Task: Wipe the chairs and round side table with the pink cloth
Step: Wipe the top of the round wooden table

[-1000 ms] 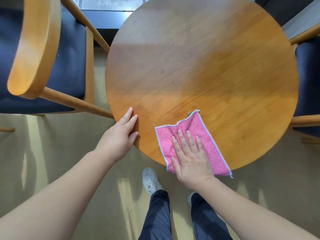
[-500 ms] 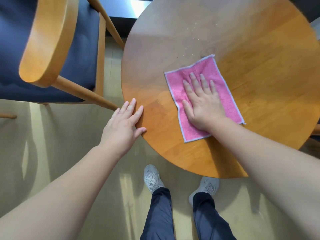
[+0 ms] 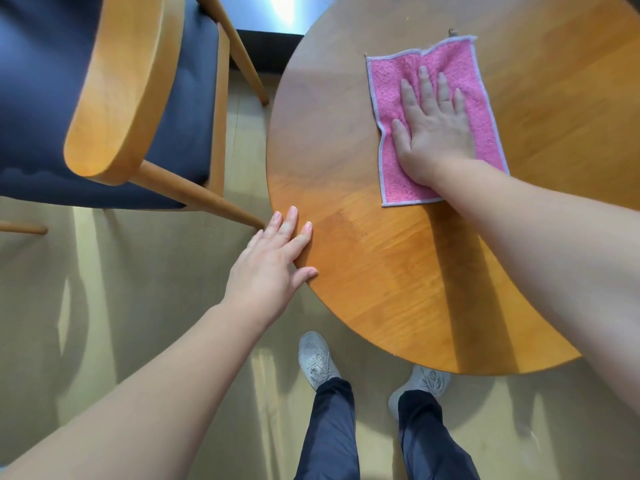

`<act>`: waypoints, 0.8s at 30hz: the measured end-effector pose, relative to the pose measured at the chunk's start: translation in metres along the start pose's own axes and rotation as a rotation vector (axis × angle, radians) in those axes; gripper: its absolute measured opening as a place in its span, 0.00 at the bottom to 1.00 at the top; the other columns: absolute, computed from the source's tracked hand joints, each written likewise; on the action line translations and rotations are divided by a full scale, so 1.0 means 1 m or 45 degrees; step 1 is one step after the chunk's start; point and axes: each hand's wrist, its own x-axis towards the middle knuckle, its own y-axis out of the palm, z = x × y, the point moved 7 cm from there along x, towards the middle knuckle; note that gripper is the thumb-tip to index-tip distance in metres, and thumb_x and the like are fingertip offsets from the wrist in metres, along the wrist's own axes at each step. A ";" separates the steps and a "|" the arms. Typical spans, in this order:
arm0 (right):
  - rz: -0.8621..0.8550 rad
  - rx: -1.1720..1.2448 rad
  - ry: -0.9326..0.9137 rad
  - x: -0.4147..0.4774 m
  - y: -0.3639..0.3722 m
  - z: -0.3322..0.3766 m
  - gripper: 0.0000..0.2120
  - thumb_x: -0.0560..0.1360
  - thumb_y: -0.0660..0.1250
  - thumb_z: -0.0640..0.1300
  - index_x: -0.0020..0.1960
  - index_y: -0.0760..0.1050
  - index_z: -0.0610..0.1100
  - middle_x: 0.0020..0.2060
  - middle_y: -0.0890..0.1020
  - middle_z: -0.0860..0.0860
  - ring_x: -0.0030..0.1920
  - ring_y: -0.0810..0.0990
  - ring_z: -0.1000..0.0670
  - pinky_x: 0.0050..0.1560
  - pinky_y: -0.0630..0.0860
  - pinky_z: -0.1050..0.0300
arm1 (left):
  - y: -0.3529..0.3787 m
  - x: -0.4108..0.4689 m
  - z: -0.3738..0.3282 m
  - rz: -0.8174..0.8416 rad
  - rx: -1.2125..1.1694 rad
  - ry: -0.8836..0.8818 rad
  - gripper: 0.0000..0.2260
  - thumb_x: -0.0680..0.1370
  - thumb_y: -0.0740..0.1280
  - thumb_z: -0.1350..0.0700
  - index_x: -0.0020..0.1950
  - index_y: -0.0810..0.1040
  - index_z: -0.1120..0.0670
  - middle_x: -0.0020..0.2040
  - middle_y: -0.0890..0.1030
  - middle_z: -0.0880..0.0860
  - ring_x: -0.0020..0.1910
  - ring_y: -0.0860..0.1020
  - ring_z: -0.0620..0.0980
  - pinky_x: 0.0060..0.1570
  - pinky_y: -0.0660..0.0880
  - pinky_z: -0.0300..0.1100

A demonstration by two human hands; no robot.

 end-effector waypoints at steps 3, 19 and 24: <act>0.014 0.040 -0.050 -0.017 0.003 0.011 0.32 0.80 0.43 0.58 0.80 0.45 0.46 0.79 0.44 0.45 0.78 0.43 0.42 0.77 0.41 0.43 | 0.000 0.000 -0.001 0.020 -0.008 -0.027 0.30 0.76 0.67 0.46 0.76 0.60 0.46 0.77 0.49 0.45 0.77 0.48 0.46 0.74 0.47 0.43; 0.024 -0.015 -0.424 -0.197 0.064 0.112 0.28 0.80 0.49 0.55 0.76 0.55 0.43 0.76 0.55 0.44 0.77 0.54 0.42 0.73 0.50 0.40 | -0.027 -0.034 0.035 -0.100 -0.044 -0.180 0.20 0.78 0.64 0.57 0.70 0.71 0.55 0.75 0.63 0.51 0.74 0.61 0.52 0.73 0.53 0.43; 0.086 -0.083 -0.512 -0.183 0.060 0.121 0.29 0.80 0.48 0.57 0.77 0.56 0.45 0.77 0.55 0.45 0.77 0.53 0.42 0.73 0.49 0.41 | -0.032 -0.053 0.043 -0.130 -0.138 -0.254 0.18 0.77 0.64 0.59 0.68 0.73 0.54 0.74 0.65 0.50 0.71 0.64 0.55 0.70 0.61 0.46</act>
